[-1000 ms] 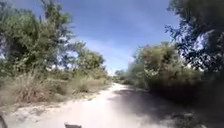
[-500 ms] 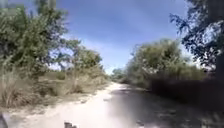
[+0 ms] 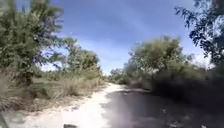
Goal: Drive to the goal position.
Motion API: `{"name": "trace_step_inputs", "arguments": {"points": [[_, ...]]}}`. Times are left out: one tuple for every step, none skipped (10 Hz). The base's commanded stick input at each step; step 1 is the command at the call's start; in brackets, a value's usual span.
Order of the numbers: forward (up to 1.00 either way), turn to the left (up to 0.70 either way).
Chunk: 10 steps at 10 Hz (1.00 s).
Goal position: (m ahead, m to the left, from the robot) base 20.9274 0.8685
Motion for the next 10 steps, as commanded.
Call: {"name": "trace_step_inputs", "arguments": {"points": [[0.70,0.00],[0.70,0.00],[0.70,0.00],[0.70,0.00],[0.70,0.00],[0.70,0.00],[0.70,0.00],[0.70,0.00],[0.70,0.00],[0.70,0.00]]}}
